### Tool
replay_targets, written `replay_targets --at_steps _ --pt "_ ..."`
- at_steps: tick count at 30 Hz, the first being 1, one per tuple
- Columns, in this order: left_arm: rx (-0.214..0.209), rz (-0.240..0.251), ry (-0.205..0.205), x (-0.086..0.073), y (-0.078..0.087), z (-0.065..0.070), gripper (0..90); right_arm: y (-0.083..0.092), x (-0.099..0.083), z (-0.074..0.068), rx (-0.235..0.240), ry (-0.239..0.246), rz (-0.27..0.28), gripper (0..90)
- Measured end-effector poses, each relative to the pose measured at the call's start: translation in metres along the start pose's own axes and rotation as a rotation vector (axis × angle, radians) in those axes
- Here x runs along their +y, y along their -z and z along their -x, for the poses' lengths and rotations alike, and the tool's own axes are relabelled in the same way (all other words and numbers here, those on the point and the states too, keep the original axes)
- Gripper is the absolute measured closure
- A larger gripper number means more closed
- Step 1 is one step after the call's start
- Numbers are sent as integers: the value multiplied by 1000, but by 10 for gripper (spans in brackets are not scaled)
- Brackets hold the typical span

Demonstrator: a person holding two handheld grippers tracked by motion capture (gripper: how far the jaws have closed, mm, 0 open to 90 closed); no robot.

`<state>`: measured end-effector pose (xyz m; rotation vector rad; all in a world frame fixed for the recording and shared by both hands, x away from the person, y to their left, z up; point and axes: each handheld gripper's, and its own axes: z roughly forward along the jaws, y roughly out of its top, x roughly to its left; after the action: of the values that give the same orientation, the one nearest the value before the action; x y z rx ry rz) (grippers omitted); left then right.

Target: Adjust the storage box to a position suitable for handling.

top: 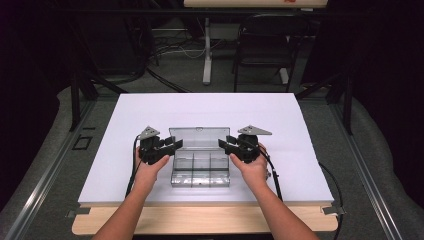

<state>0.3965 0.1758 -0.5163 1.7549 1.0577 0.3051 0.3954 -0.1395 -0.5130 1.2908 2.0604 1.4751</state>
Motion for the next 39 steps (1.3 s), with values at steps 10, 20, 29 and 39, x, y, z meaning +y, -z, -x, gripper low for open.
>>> replay_targets --at_steps 10,20,29,39 --pt "3 -11 4 -1 -5 -2 579 -5 0 0 -11 -3 -8 579" --pt "11 -15 16 -1 -10 -4 584 -10 1 2 -19 -12 -9 581" --pt "14 -11 28 -1 -12 -6 589 -12 1 2 -28 -15 -4 580" --pt "29 -14 43 -2 -17 -6 582 -18 0 3 -47 -12 -9 568"
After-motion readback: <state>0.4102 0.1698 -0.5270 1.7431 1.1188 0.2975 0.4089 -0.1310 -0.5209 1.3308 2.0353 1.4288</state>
